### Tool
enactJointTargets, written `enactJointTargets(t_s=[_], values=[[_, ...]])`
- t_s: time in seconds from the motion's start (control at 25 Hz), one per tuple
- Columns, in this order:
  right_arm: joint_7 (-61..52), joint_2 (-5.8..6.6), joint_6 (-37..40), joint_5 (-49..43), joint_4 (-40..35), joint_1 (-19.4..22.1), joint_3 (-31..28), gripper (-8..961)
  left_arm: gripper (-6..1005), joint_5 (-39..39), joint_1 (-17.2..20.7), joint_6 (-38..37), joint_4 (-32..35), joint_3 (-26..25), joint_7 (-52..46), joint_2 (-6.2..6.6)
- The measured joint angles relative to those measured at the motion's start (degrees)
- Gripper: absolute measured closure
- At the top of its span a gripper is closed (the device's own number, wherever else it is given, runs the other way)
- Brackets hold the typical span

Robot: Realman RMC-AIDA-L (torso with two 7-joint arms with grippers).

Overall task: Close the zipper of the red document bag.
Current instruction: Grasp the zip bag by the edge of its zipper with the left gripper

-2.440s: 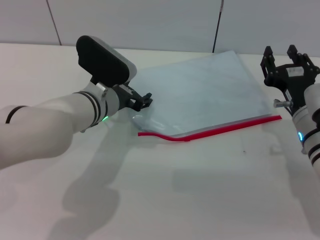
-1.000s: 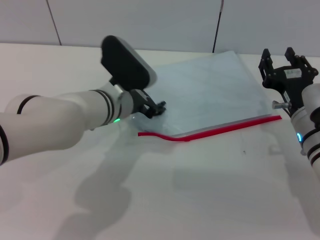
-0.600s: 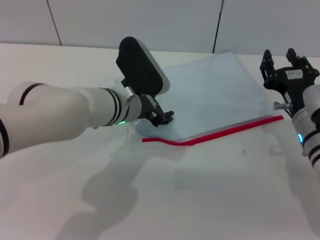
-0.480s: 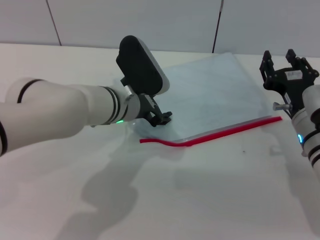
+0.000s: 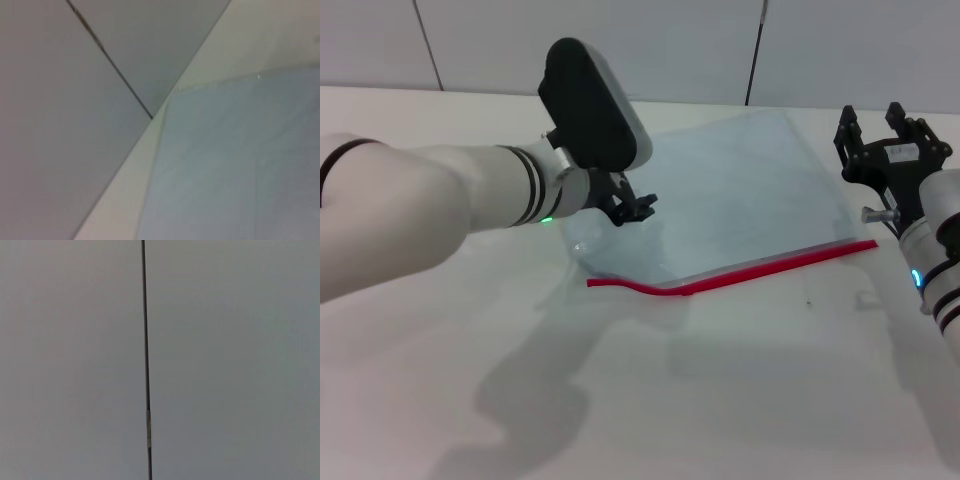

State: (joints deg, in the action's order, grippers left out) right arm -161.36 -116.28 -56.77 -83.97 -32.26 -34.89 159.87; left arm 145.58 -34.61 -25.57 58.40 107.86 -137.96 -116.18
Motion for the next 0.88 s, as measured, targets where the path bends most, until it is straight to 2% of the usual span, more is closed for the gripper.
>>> enactJointTargets(t_s=[0.24,0.6,0.88], values=[[0.0,0.0,0.0,0.03,-0.17,-0.01,0.0,412,262,2.39,0.57,-5.3,4.18,0.03,-0.07,-0.08],[0.0,0.0,0.0,0.04,-0.18,-0.09,0.0,412,268,8.32,3.71,-17.95,14.83,0.4,-0.12,-0.1],[0.0,0.0,0.0,0.04,-0.17,-0.09,0.0,411,272,11.57,4.01,-28.49,21.21,0.53,-0.18,-0.1]])
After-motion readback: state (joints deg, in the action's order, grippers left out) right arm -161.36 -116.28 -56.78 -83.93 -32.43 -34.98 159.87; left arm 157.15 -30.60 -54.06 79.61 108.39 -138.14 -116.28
